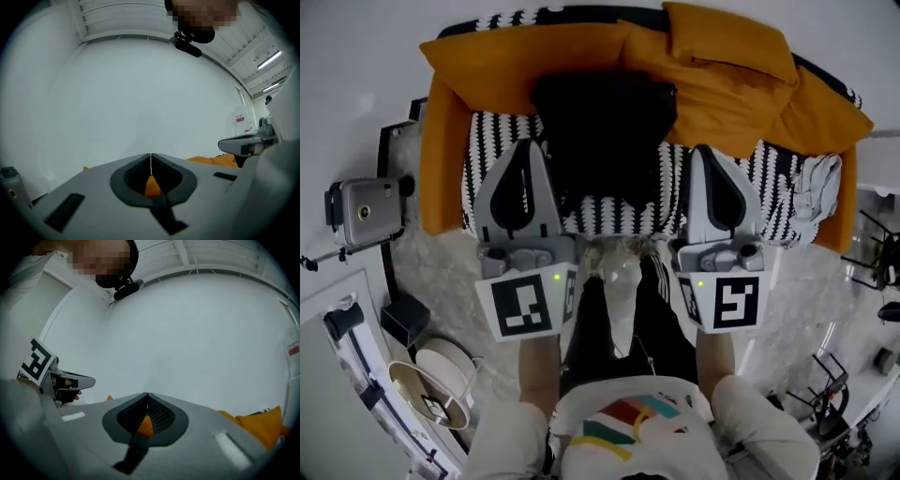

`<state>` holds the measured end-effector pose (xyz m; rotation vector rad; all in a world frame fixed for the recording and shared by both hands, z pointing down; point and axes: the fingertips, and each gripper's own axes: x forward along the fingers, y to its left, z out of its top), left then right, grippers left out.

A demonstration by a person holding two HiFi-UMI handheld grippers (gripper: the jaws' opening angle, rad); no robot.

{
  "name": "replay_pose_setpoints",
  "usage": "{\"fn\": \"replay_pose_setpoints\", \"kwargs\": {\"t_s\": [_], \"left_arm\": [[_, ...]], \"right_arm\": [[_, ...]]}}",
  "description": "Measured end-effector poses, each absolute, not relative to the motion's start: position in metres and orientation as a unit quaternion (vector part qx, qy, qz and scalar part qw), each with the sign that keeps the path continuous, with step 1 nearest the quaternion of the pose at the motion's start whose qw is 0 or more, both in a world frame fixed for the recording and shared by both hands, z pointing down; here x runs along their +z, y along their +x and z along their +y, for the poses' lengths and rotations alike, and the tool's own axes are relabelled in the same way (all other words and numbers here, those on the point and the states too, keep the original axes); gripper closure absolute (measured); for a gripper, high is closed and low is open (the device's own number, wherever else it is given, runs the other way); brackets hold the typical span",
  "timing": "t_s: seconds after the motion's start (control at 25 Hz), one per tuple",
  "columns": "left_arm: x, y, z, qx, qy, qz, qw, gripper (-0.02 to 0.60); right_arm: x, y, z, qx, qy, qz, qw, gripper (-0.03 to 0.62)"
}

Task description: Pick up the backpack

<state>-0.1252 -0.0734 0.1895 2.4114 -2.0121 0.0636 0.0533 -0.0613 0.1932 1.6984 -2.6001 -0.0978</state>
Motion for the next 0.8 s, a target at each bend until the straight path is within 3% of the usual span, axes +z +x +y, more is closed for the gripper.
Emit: {"fn": "replay_pose_setpoints", "kwargs": {"t_s": [0.36,0.8], "left_arm": [[0.333,-0.114,-0.073,0.033,0.785,-0.618,0.032,0.566],[0.427,-0.113,-0.061,0.068,0.791,-0.604,0.069,0.566]], "right_arm": [[0.345,0.037,-0.057,0.020,0.551,-0.833,0.038,0.589],[0.428,0.032,-0.048,0.044,0.559,-0.825,0.075,0.589]]}}
